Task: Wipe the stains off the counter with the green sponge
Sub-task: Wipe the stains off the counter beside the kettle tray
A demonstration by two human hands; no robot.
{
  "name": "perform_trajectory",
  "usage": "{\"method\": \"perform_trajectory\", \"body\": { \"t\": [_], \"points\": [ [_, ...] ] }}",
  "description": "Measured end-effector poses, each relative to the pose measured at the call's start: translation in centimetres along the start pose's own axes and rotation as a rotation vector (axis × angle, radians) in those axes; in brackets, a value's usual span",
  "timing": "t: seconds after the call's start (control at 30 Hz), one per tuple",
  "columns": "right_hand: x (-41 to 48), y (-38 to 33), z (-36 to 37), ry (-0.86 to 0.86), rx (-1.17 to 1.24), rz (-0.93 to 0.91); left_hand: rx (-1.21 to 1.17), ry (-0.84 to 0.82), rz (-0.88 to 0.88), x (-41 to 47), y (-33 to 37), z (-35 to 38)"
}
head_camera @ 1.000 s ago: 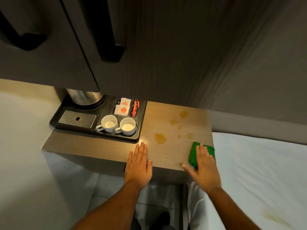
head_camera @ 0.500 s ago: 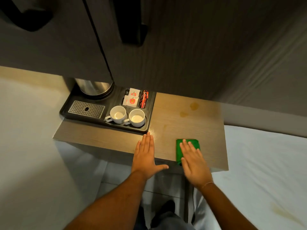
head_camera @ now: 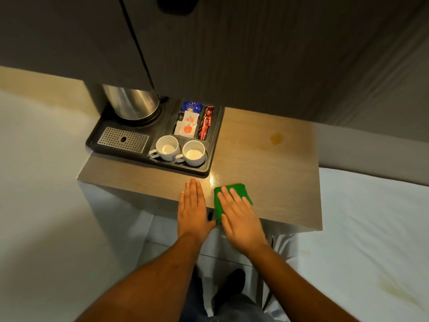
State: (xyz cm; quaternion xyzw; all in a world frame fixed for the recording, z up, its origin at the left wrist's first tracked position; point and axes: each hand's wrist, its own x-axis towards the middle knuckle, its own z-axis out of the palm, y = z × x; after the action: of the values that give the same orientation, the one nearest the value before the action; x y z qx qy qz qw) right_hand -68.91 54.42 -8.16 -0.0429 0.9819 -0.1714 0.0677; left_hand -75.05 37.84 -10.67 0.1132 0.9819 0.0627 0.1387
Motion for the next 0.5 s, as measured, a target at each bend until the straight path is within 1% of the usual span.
{"method": "perform_trajectory", "body": {
  "t": [0.07, 0.13, 0.23, 0.27, 0.3, 0.33, 0.4, 0.47, 0.5],
  "points": [
    [-1.9, 2.8, -0.8, -0.009, 0.020, 0.050, 0.004, -0.018, 0.003, 0.0, 0.2, 0.0],
    [-1.6, 6.3, -2.9, 0.017, 0.037, 0.157, 0.032, -0.018, 0.059, -0.1, 0.6, 0.1],
    [3.7, 10.3, -6.5, 0.082, 0.008, 0.388, 0.065, -0.022, 0.130, 0.1, 0.8, 0.1],
    [6.3, 10.4, -7.4, 0.093, 0.013, 0.440, 0.068, -0.017, 0.131, 0.1, 0.8, 0.0],
    [8.7, 9.7, -7.8, 0.091, 0.023, 0.451, 0.069, -0.006, 0.127, 0.1, 0.8, 0.0],
    [10.8, 8.3, -7.8, 0.087, 0.026, 0.416, 0.068, 0.006, 0.121, 0.0, 0.9, 0.0],
    [12.6, 4.2, -6.7, 0.048, 0.029, 0.240, 0.041, 0.031, 0.106, -0.3, 1.1, 0.0],
    [10.6, 0.8, -4.3, -0.001, -0.001, 0.056, 0.006, 0.061, 0.075, -0.3, 1.3, -0.1],
    [8.8, 0.0, -3.1, -0.015, -0.016, -0.002, -0.001, 0.069, 0.064, -0.2, 1.3, -0.2]
  ]
}}
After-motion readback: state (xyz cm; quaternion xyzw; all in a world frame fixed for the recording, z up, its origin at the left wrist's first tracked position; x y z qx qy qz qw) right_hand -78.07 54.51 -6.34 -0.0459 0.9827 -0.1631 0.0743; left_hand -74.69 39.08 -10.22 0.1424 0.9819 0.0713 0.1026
